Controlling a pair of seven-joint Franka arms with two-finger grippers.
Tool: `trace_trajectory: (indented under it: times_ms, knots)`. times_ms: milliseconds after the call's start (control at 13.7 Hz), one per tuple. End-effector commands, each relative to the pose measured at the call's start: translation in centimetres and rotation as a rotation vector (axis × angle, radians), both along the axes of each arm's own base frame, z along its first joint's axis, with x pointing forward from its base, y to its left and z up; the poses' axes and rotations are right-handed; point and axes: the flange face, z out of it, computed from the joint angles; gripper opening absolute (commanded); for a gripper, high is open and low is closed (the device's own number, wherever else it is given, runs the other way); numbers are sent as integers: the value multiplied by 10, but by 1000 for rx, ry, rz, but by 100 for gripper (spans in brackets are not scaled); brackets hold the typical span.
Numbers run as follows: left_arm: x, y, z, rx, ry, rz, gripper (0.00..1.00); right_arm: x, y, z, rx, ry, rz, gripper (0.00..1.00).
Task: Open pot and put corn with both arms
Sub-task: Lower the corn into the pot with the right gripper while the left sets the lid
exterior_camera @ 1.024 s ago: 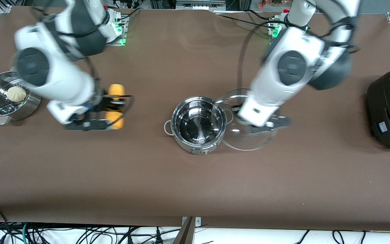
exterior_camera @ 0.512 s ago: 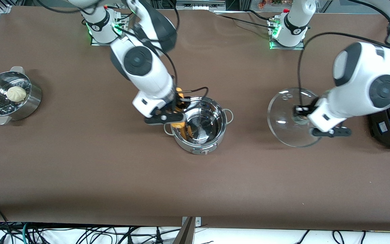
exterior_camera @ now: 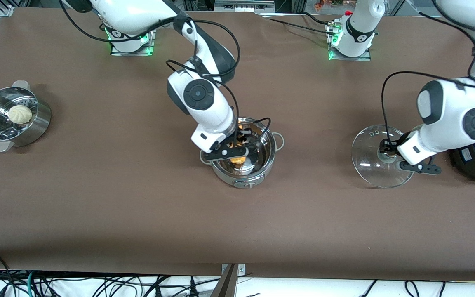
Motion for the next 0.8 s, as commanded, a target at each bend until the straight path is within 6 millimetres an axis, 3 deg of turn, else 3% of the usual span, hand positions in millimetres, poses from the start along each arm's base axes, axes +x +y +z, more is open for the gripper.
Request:
trace_trajectory:
  times_ms: [0, 220, 366, 512, 585, 659, 732]
  knots:
    - [1, 0, -38, 0, -35, -28, 0, 2, 12, -17, 11, -18, -2, 0]
    - [-1, 1, -70, 11, -10, -26, 0, 2, 13, -31, -6, -22, 7, 0]
    - [-3, 4, -82, 14, 10, -23, 0, 1, 12, -37, -13, -13, 6, 19]
    - [-4, 5, -82, 16, 11, -19, 0, 1, 12, -52, -23, 3, 4, 30]
    - [-4, 5, -82, 16, 11, -19, 16, 1, 11, -59, -28, 11, 3, 36]
    - [-4, 4, -80, 15, 14, -18, 47, 1, 12, -62, -28, 12, 1, 54]
    - [-4, 4, -78, 15, 13, -8, 87, 1, 12, -64, -21, 5, 0, 67]
